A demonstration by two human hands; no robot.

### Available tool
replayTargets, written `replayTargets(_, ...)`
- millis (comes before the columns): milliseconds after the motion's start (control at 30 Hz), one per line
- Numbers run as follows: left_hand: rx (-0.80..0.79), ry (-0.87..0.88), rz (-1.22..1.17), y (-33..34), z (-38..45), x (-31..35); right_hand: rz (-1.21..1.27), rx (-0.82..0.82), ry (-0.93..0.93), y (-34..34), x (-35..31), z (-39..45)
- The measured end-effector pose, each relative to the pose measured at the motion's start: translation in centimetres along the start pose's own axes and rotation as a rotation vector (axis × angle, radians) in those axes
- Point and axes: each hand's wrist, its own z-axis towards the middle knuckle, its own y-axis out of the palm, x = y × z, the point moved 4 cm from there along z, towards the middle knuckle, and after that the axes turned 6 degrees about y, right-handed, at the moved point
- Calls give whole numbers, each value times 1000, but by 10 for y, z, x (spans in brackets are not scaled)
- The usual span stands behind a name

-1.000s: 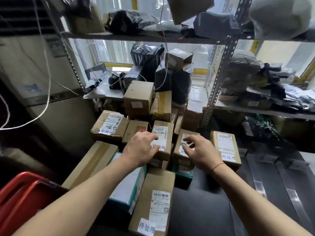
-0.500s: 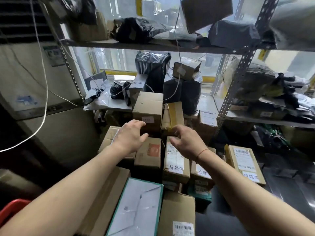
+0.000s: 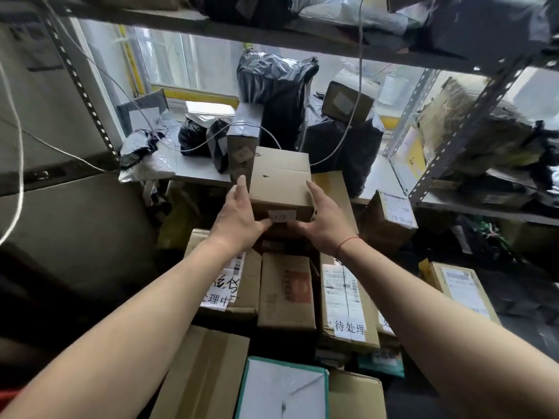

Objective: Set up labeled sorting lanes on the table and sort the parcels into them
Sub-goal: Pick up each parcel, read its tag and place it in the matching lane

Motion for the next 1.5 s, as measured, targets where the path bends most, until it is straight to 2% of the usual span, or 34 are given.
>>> replayTargets(267,-27,-11,-22,11,3,-9,37,-1,-29,6,5,3)
replayTargets(400,59,76,-40,-2,-6,7,110,8,-41,-2,0,-4)
replayTargets(500,158,161,-69,-14,-27,21,334,24,-31,-15,-5,-14)
replayTargets(600,210,263,-131,-16,-55,36,590,-28,75,-18,-5,-25)
replayTargets(767,308,344,-60,-16,-89,54,563,-109,178,-17,2,-39)
replayTargets(833,343,412,-37,-23,-100,59,647,-163,169,-24,3,-50)
replayTargets(900,320,459,-151,-35,-112,68,829,-249,166,-32,11,-59)
replayTargets(967,274,360,-417,-41,-114,66,1099,-468,182,-35,21,-66)
replayTargets(1000,237,248,-515,-40,-110,62,1254,-587,205,-35,23,-71)
replayTargets(1067,43,-8,-743,-26,-104,58,1478,-709,268,-32,30,-79)
replayTargets(1100,-68,-106,-896,-16,-104,59,1509,-736,289,-29,34,-81)
replayTargets(1167,-179,-189,-1123,-3,-107,64,1442,-708,324,-22,43,-86)
replayTargets(1233,-145,-173,-1142,-1,-107,65,1322,-591,334,-23,53,-87)
replayTargets(1400,-28,-87,-860,-2,-97,49,914,-273,183,-41,57,-80)
replayTargets(1500,2,-36,-766,-1,-92,44,784,-297,112,-41,50,-80)
